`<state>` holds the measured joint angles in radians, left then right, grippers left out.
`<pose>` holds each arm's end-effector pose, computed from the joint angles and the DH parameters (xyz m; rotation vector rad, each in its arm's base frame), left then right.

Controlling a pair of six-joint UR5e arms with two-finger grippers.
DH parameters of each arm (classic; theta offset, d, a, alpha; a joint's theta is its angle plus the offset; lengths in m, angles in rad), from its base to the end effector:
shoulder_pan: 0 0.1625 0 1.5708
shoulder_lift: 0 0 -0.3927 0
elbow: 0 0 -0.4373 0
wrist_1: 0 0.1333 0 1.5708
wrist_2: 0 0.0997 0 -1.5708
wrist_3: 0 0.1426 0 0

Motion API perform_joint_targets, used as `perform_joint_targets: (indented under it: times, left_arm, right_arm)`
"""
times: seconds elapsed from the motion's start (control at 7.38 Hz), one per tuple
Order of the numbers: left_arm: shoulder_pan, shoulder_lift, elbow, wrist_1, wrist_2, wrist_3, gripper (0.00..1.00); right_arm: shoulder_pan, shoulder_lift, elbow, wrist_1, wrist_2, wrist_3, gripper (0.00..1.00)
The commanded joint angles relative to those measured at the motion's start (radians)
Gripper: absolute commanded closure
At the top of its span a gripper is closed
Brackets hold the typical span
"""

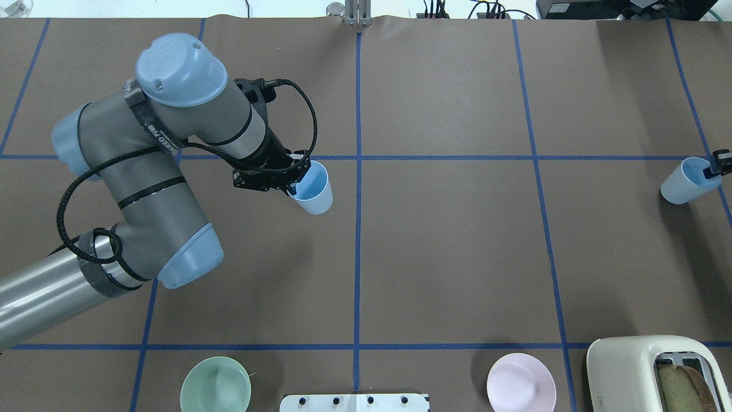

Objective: Stack blue cups with both arms
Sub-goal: 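Carry the cup toward center with left gripper while right grasps other cup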

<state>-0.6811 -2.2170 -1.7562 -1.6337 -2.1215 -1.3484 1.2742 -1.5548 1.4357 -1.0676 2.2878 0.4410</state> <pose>0.4977 -0.4789 0.1512 -0.0812 1.0063 -0.1730 -0.1297 -0.5597 0.6694 0.0874 -0.7922 -0.0010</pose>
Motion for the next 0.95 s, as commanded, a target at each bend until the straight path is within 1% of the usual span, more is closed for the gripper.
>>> perform_joint_targets:
  times: [0.0,0.14,0.27,0.41,0.54,0.68,0.81]
  left_arm:
    - [0.002,-0.001,0.001,0.000,0.000,-0.002,1.00]
    - [0.003,-0.022,0.018,0.002,0.000,-0.014,1.00]
    - [0.018,-0.061,0.061,-0.001,0.012,-0.041,1.00]
    - [0.044,-0.079,0.087,-0.005,0.056,-0.052,1.00]
    - [0.075,-0.081,0.093,-0.009,0.064,-0.061,1.00]
    - [0.081,-0.108,0.127,-0.011,0.086,-0.066,1.00]
    - [0.093,-0.134,0.164,-0.012,0.093,-0.067,1.00]
  right_arm:
    - [-0.001,0.001,0.000,0.017,0.001,0.007,1.00]
    - [-0.001,0.004,0.006,0.017,0.007,0.005,1.00]
    - [-0.001,0.021,0.006,0.011,0.010,0.005,1.00]
    - [-0.001,0.045,0.002,0.003,0.015,0.007,1.00]
    - [-0.001,0.077,-0.001,-0.026,0.016,0.008,1.00]
    - [-0.001,0.105,0.009,-0.076,0.022,0.007,1.00]
    - [-0.001,0.122,0.008,-0.089,0.035,0.007,1.00]
